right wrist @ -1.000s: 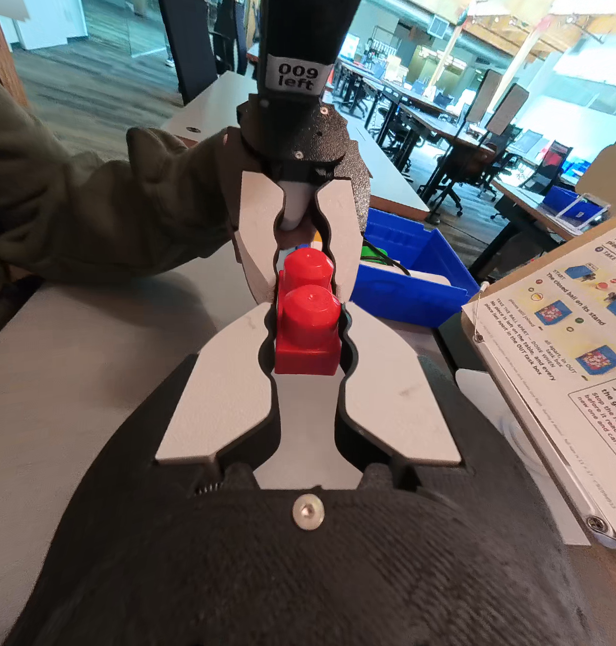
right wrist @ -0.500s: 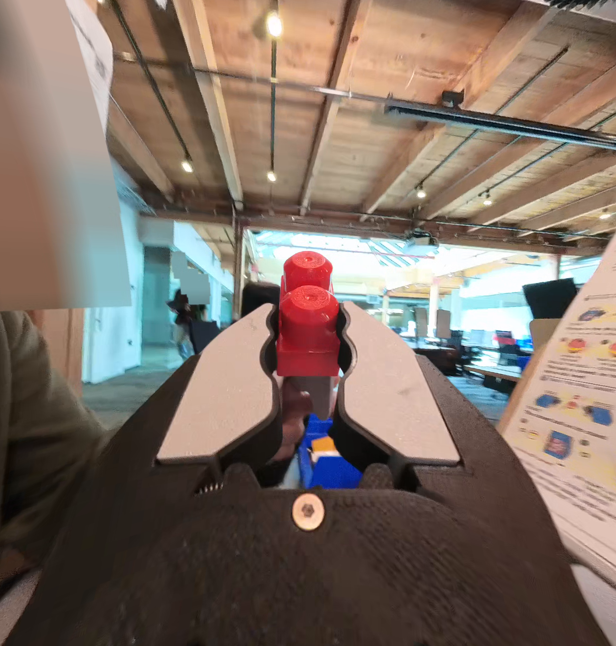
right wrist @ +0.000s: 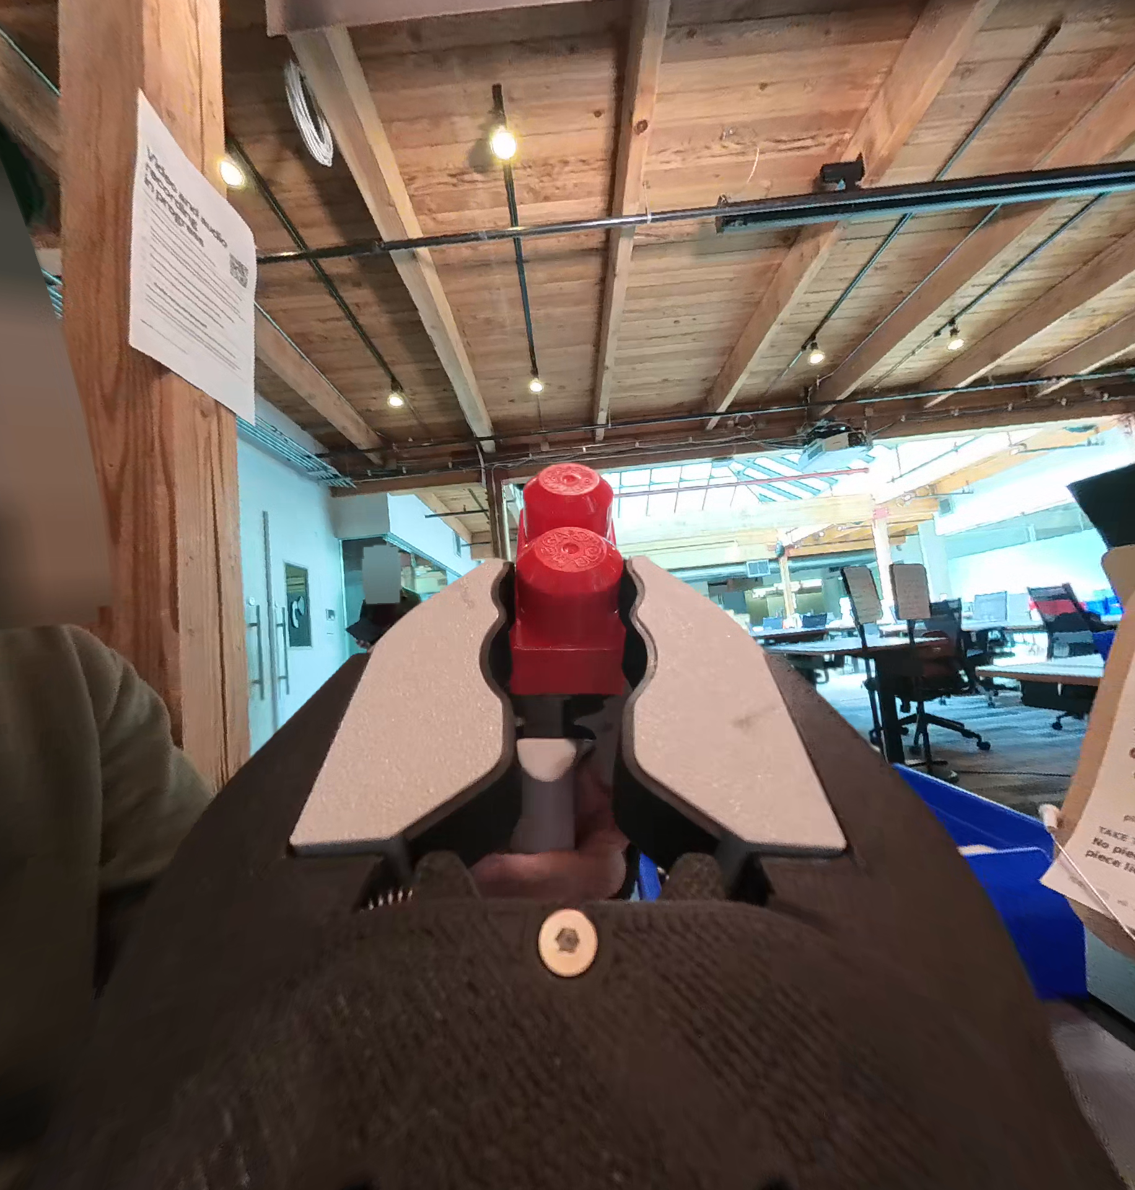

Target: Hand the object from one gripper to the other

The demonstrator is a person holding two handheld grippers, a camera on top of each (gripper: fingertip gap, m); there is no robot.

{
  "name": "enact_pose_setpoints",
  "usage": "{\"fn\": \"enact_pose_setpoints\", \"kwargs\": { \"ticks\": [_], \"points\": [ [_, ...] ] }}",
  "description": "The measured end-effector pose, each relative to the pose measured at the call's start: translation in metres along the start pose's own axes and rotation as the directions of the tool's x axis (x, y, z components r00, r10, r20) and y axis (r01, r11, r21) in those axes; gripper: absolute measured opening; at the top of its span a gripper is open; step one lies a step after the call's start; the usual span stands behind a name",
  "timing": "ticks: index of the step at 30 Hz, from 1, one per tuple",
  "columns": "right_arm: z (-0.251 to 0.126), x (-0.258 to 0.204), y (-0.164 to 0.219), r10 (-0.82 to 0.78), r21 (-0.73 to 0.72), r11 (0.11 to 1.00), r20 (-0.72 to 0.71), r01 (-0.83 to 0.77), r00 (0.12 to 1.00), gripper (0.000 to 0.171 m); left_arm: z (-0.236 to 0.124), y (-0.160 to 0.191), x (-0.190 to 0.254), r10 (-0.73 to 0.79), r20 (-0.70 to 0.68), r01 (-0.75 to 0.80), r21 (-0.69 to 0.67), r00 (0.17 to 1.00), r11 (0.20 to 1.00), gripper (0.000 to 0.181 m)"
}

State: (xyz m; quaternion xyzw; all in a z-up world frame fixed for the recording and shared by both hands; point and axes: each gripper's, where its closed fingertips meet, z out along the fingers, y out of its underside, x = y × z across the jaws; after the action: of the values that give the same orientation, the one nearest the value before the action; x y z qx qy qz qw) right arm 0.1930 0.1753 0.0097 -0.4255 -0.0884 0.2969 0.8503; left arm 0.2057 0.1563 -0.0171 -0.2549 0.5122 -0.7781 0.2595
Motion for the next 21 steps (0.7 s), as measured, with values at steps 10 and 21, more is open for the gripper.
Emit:
{"fn": "enact_pose_setpoints", "kwargs": {
  "ticks": [10,21],
  "points": [
    [-0.012,0.031,0.008,-0.559,-0.466,0.785,-0.251,0.407,0.79,0.064,-0.04,0.017,-0.079,0.571,0.467,-0.287,-0.547,0.675,0.786,0.034],
    [-0.013,0.052,0.024,-0.612,-0.599,0.727,-0.346,0.335,0.711,0.046,-0.028,0.028,-0.07,0.694,0.394,-0.388,-0.615,0.603,0.686,0.034]
  ]
}}
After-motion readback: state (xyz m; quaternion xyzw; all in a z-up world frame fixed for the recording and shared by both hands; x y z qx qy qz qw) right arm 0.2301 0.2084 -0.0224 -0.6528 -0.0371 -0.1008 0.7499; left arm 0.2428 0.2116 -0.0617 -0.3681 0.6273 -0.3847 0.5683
